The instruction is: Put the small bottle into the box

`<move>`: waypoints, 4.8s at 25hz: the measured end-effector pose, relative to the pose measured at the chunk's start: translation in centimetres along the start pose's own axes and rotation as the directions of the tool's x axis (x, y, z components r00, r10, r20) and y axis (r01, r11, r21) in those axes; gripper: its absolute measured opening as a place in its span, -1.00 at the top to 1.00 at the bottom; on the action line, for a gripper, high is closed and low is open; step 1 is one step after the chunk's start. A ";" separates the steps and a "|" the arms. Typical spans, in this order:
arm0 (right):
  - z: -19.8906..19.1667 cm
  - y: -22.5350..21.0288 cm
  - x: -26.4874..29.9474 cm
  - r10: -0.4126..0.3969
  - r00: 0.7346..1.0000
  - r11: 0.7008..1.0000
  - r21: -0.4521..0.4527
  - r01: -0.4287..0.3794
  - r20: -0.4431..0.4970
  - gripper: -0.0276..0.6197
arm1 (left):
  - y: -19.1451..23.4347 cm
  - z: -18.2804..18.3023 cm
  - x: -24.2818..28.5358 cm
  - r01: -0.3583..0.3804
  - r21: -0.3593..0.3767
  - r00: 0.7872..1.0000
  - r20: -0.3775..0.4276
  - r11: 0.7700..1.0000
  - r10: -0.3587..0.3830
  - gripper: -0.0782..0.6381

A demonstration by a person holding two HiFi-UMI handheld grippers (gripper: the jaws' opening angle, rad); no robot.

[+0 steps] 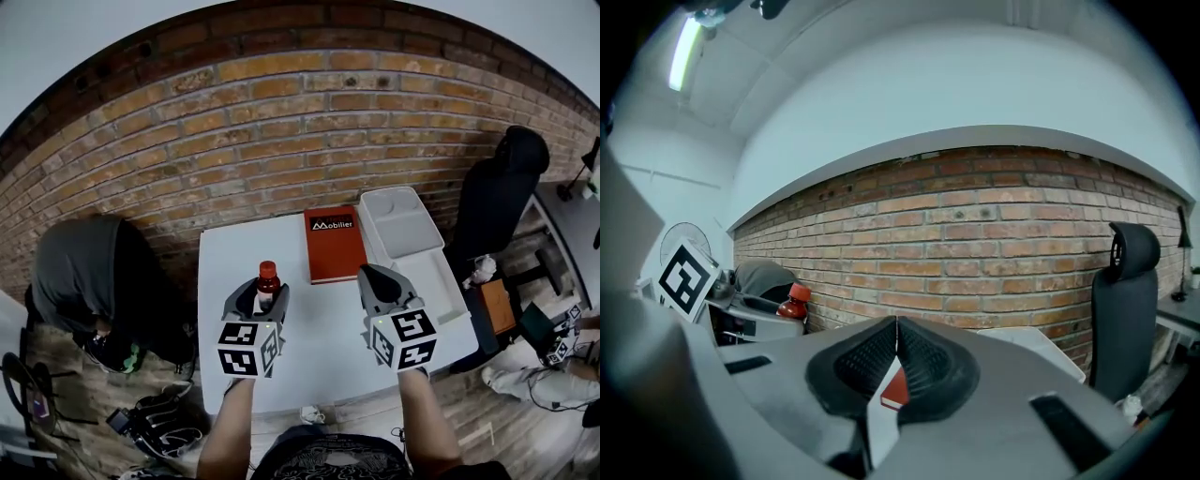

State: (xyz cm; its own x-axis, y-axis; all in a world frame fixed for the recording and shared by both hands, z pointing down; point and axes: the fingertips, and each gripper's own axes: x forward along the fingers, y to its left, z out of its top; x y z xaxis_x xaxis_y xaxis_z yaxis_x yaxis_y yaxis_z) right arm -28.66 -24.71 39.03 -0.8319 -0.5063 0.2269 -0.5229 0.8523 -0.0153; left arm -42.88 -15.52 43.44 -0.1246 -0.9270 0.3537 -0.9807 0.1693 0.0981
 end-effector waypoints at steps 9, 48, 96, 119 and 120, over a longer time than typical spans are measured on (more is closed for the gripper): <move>0.1 -3.6 -2.2 -0.149 0.989 0.989 0.025 0.148 0.009 0.85 | -4.1 1.2 3.6 0.168 0.058 0.986 -0.018 0.984 -0.167 0.13; -3.5 -24.9 -16.5 -0.375 0.927 0.925 0.067 0.373 0.006 0.85 | -34.0 -2.7 16.2 0.554 0.183 0.821 -0.281 0.812 -0.497 0.13; -6.4 -31.8 -20.8 -0.400 0.916 0.911 0.093 0.401 -0.031 0.85 | -42.5 -19.0 23.1 0.346 -0.363 0.299 -0.831 0.865 -0.469 0.13; -6.3 -30.6 -21.4 -0.419 0.908 0.903 0.094 0.420 -0.025 0.85 | -42.3 -17.0 22.7 0.383 -0.351 0.380 -0.784 0.855 -0.492 0.03; -6.2 -30.4 -21.4 -0.420 0.907 0.902 0.093 0.421 -0.025 0.85 | -42.2 -16.6 22.6 0.388 -0.354 0.386 -0.776 0.851 -0.498 0.03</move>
State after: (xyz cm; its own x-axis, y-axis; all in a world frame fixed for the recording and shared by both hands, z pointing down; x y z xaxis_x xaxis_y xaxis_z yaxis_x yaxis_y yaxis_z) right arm 6.20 -38.97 40.70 -0.5303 -0.8142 0.2361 -0.8390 0.5440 -0.0086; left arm -1.77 -38.04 62.72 0.5577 -0.1821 0.8098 -0.8298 -0.0967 0.5497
